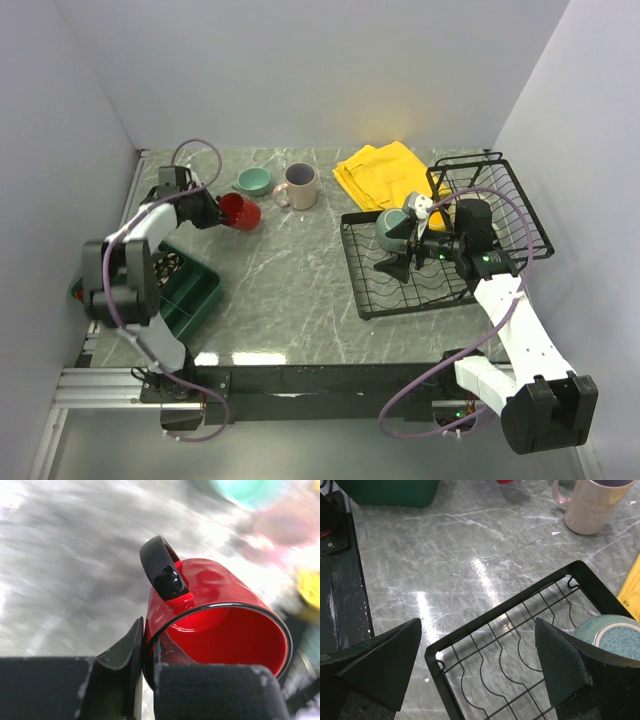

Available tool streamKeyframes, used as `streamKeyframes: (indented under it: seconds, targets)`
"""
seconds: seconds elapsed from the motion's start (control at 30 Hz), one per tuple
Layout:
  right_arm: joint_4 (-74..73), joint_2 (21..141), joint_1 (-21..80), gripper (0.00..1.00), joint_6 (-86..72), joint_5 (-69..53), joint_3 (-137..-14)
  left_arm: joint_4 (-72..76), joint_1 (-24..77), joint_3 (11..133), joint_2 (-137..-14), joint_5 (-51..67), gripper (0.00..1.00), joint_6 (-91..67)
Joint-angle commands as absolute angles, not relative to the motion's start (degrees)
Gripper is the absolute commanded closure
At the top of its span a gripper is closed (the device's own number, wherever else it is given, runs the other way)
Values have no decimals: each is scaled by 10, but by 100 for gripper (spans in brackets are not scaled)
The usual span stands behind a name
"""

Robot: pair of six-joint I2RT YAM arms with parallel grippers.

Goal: Load the cups into the dish rack

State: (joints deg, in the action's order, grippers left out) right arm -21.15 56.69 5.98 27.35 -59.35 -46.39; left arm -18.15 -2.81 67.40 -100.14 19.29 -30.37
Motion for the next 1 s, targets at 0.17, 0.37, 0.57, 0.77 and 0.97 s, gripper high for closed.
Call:
streamKeyframes:
  seconds: [0.17,0.37,0.57,0.77,0.97]
  targets:
    - [-253,592,58,0,233,-656,-537,188,88,495,-692,492,99,-347]
    - [-231,626,100,0,36,-672,-659,403,219,443,-612,462,99,-457]
    - [-31,614,116,0,-304,-656,-679,496,280,473,-601,431,99,-489]
    - [67,596,185,0,-438,-644,-659,482,309,511,-614,420,99,-477]
    - [174,607,196,0,-560,-664,-631,478,324,528,-626,410,99,-468]
